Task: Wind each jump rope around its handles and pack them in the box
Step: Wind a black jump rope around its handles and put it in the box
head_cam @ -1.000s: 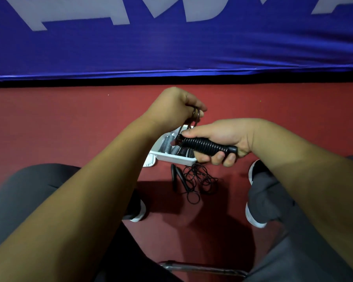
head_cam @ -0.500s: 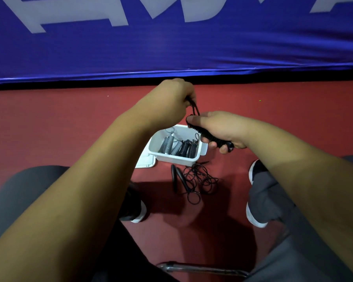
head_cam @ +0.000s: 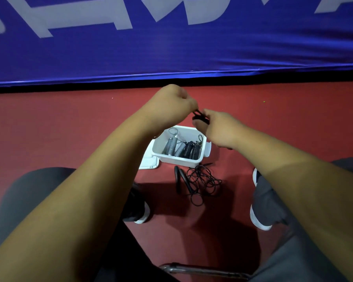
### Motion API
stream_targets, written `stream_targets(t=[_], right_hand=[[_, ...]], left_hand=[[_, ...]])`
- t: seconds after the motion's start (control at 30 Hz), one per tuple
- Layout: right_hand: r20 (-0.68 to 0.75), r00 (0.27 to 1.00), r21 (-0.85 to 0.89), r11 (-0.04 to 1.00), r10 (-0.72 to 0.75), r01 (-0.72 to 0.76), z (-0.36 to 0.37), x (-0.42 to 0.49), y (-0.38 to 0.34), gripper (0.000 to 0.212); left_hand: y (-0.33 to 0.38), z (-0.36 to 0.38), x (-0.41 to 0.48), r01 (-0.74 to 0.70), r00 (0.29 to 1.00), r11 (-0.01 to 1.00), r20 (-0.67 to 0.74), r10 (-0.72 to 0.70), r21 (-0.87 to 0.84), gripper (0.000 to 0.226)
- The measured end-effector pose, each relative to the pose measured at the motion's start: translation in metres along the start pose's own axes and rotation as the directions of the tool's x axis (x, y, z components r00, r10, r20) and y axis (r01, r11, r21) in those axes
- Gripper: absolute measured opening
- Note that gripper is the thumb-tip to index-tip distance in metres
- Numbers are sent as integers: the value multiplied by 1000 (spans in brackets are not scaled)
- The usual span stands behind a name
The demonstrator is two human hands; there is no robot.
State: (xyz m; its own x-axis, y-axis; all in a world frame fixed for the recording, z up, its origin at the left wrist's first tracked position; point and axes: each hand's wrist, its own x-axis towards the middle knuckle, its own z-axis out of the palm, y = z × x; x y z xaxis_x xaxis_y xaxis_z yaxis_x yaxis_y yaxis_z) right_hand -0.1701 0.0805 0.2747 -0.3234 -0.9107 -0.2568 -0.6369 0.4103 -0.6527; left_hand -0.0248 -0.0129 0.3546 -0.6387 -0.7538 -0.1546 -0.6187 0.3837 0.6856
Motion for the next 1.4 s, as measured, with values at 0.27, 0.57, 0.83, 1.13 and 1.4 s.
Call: stream_targets(t=[0.27, 0.57, 0.83, 1.13, 1.4], right_hand=[[-48, 998, -303, 953, -42, 25, 0, -8, 2, 30], [-107, 989, -381, 923, -105, 57, 0, -12, 5, 32], [-72, 997, 134, 991, -2, 11, -12, -2, 2, 22], [183, 974, 537, 816, 134, -214, -9, -6, 1, 12], [218, 968, 676, 696, 122, -240, -9, -12, -12, 48]], left_hand=[[-15, -3, 10, 222, 964, 969, 123, -235, 107, 48], [-31, 3, 8, 199, 966, 897, 232, -113, -394, 24], [-15, -3, -2, -108, 973, 994, 204, 105, 4, 23], [-23, -1, -3, -114, 971, 983, 225, 79, 147, 35], [-26, 2, -7, -58, 986, 998, 156, 53, 28, 15]])
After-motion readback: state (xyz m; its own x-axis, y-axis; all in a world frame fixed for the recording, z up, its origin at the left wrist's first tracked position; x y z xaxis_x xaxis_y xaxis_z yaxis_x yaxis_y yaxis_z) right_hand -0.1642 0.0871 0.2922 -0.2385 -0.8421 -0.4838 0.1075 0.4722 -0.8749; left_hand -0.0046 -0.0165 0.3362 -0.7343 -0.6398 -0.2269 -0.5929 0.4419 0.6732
